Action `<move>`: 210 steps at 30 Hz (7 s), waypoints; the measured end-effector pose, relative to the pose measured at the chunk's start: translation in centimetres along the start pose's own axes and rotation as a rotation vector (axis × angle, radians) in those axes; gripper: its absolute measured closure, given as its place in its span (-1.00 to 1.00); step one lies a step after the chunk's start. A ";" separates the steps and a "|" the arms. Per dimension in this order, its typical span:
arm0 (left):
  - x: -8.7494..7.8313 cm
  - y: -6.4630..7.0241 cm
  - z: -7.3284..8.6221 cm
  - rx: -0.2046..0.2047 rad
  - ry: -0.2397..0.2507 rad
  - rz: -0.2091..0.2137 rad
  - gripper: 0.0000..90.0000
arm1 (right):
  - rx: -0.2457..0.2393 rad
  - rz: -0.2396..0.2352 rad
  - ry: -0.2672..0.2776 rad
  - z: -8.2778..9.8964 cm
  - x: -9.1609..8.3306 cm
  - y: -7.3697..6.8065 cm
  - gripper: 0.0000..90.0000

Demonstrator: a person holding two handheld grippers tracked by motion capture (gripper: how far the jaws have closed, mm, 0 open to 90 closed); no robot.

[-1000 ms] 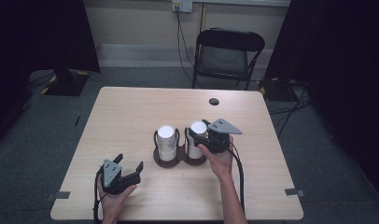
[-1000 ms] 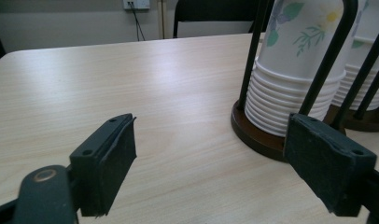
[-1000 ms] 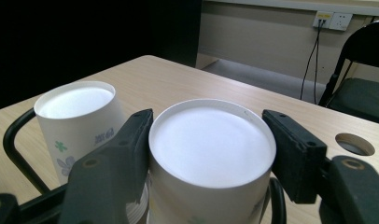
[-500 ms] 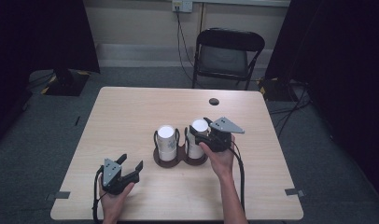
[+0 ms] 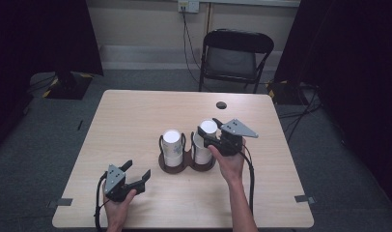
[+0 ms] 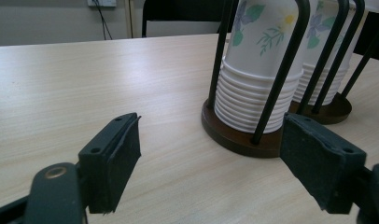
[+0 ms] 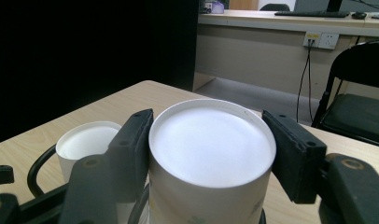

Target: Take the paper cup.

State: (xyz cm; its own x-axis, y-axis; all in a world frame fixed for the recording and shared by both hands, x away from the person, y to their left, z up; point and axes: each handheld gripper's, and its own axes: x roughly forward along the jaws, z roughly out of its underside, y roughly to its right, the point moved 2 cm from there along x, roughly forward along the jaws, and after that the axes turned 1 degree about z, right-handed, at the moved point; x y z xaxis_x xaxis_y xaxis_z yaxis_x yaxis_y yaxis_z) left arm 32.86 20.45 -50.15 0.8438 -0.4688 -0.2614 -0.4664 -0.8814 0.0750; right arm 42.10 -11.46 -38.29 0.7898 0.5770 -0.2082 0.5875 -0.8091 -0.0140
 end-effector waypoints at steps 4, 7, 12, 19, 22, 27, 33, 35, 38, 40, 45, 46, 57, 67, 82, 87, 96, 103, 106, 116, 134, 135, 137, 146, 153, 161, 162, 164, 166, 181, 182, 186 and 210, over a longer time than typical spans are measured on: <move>0.0 0.0 0.0 -0.006 -0.003 -0.008 -0.63 | -0.003 -0.012 0.027 -0.5 -0.4 0.0 -0.19; 0.1 0.0 0.0 -0.006 -0.014 -0.023 -0.63 | 0.003 -0.016 0.028 -0.6 -0.4 0.0 -0.19; 0.2 -0.1 -0.1 -0.022 -0.022 -0.017 -0.56 | 0.010 -0.017 0.027 -0.8 -0.3 0.0 -0.19; 0.3 -0.4 -0.3 -0.040 -0.015 -0.011 -0.53 | 0.055 -0.013 0.048 -1.1 -0.9 0.3 -0.19; 0.3 -0.2 -0.4 -0.034 -0.013 -0.001 -0.53 | 0.081 -0.021 0.067 -1.2 -1.5 0.5 -0.18; 0.3 0.3 -0.9 -0.019 0.005 0.027 -0.47 | 0.109 -0.052 0.120 -1.6 -2.6 0.5 -0.18; 0.5 1.2 -1.2 -0.030 0.039 0.048 -0.44 | 0.129 -0.050 0.129 -1.2 -3.9 0.5 -0.18; 0.6 1.5 -1.2 -0.019 0.042 0.050 -0.46 | 0.152 -0.062 0.130 -1.0 -4.4 0.5 -0.18; 0.8 1.8 -1.4 -0.030 0.051 0.084 -0.45 | 0.175 -0.069 0.135 -0.6 -5.1 0.3 -0.18; 0.8 2.0 -1.6 -0.032 0.062 0.101 -0.42 | 0.194 -0.076 0.139 -0.4 -5.6 0.3 -0.18; 0.9 2.8 -2.1 -0.007 0.066 0.131 -0.39 | 0.223 -0.103 0.134 0.1 -6.5 -0.4 -0.18; 1.0 3.0 -2.2 -0.001 0.068 0.133 -0.39 | 0.230 -0.110 0.129 0.3 -6.7 -0.6 -0.18; 1.8 5.7 -2.7 0.036 0.071 0.234 -0.35 | 0.354 -0.181 0.099 2.0 -7.7 -1.8 -0.18; 2.6 7.4 -3.4 0.042 0.137 0.300 -0.12 | 0.455 -0.232 0.074 4.1 -7.5 -2.8 -0.18; 3.3 10.9 -3.5 0.150 0.156 0.337 0.04 | 0.585 -0.345 0.034 5.2 -6.4 -4.4 -0.19; 3.1 11.1 -3.6 0.157 0.179 0.322 0.05 | 0.610 -0.394 -0.009 5.2 -6.0 -4.8 -0.19; 3.0 11.6 -3.6 0.156 0.219 0.305 0.32 | 0.668 -0.442 -0.040 5.6 -5.3 -4.4 -0.21; 3.1 11.4 -3.5 0.146 0.202 0.316 0.67 | 0.637 -0.397 -0.068 6.0 -5.3 -4.3 -0.28; 3.1 11.2 -3.4 0.145 0.201 0.320 0.75 | 0.633 -0.386 -0.062 6.1 -5.2 -4.3 -0.29; 3.1 10.9 -3.6 0.150 0.185 0.356 0.94 | 0.598 -0.331 -0.075 6.4 -5.2 -4.0 -0.29; 2.8 10.1 -4.1 0.177 0.155 0.395 0.97 | 0.468 -0.346 -0.040 5.6 -5.6 -4.3 -0.39; 2.8 9.9 -4.3 0.196 0.131 0.378 0.97 | 0.453 -0.348 -0.035 5.5 -5.7 -4.3 -0.39; 2.8 9.8 -4.4 0.210 0.120 0.382 0.97 | 0.436 -0.348 -0.030 5.4 -5.8 -4.3 -0.39; 2.9 8.9 -5.4 0.278 0.015 0.442 0.96 | 0.347 -0.340 -0.039 5.7 -6.6 -4.1 -0.33; 3.0 8.1 -6.1 0.324 -0.079 0.429 0.96 | 0.259 -0.322 -0.046 6.0 -7.2 -4.5 -0.25; 3.6 7.7 -6.9 0.340 -0.169 0.477 0.97 | 0.146 -0.352 -0.080 5.8 -7.3 -5.3 -0.25; 3.6 7.7 -6.9 0.340 -0.169 0.477 0.97 | 0.146 -0.352 -0.080 5.8 -7.3 -5.3 -0.25; 3.8 7.8 -7.1 0.357 -0.196 0.493 0.96 | 0.112 -0.357 -0.082 5.8 -7.4 -5.5 -0.28; 3.9 7.8 -7.4 0.352 -0.210 0.510 0.96 | 0.082 -0.364 -0.082 5.7 -7.6 -5.7 -0.32; 5.1 7.4 -8.6 0.381 -0.405 0.558 0.96 | -0.155 -0.403 -0.162 5.7 -7.5 -7.6 -0.52; 5.1 7.4 -8.6 0.381 -0.405 0.558 0.96 | -0.155 -0.403 -0.162 5.7 -7.5 -7.6 -0.52; 5.1 7.3 -8.9 0.368 -0.413 0.574 0.96 | -0.279 -0.364 -0.233 5.8 -6.9 -8.3 -0.56; 6.4 8.0 -9.0 0.285 -0.578 0.587 0.96 | -0.711 -0.202 -0.295 7.8 -5.0 -11.0 -0.59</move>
State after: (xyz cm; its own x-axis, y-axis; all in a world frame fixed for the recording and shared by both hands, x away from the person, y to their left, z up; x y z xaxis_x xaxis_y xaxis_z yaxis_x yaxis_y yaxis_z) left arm 36.92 9.89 -42.57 0.2147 -0.6712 -0.7095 -0.8977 -0.4218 0.1275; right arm 30.31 -6.27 -44.69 0.6347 0.5715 -0.5201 0.7649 -0.3693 0.5277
